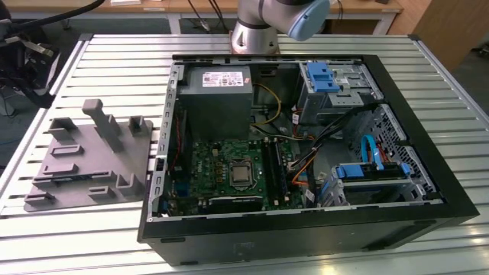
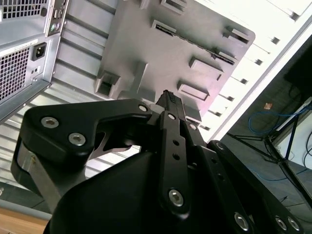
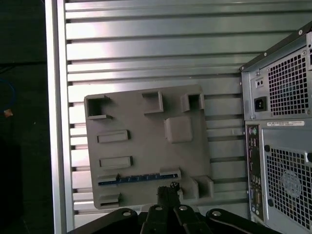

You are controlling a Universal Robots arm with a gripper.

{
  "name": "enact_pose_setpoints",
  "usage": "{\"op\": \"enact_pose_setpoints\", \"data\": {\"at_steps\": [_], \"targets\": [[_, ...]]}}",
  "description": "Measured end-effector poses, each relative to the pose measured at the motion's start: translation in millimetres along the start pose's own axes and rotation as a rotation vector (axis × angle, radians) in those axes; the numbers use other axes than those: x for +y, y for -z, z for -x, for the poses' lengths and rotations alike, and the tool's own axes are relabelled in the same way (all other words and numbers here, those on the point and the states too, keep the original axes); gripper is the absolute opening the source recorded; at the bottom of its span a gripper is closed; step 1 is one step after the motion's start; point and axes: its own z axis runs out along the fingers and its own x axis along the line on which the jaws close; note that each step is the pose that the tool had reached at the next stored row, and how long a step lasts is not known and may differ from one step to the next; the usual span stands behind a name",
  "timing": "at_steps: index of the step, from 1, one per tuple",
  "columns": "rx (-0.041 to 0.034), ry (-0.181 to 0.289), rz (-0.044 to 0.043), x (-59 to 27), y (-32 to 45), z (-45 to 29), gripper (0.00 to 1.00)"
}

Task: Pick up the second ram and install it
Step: 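Reach for the second ram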

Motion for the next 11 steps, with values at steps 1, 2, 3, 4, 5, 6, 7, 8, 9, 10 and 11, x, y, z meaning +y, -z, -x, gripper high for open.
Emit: {"op": "enact_pose_setpoints", "data": {"at_steps": [1,2,3,4,5,6,7,8,9,10,11], "targets": [[0.0,0.0,0.0001,-0.9,-0.3,-1.4,0.1],[0.0,0.0,0.0,-1.6,-0.6,-2.5,0.1],[0.0001,0.0,0.0,-2.4,-0.9,-3.6,0.1],[0.0,0.0,0.0,-3.2,-1.2,-4.9,0.1],[0.0001,0.0,0.0,-4.0,-1.5,-6.1,0.1],[0.0001,0.0,0.0,-4.7,-1.8,-7.4,0.1],[0.0001,0.0,0.0,-5.6,-2.1,-8.8,0.1],[0.0,0.0,0.0,-6.4,-2.4,-10.0,0.1],[0.0,0.0,0.0,-7.2,-2.8,-11.3,0.1],[0.0,0.0,0.0,-7.9,-3.1,-12.6,0.1],[-0.0001,0.0,0.0,-8.6,-3.4,-13.9,0.1]]}}
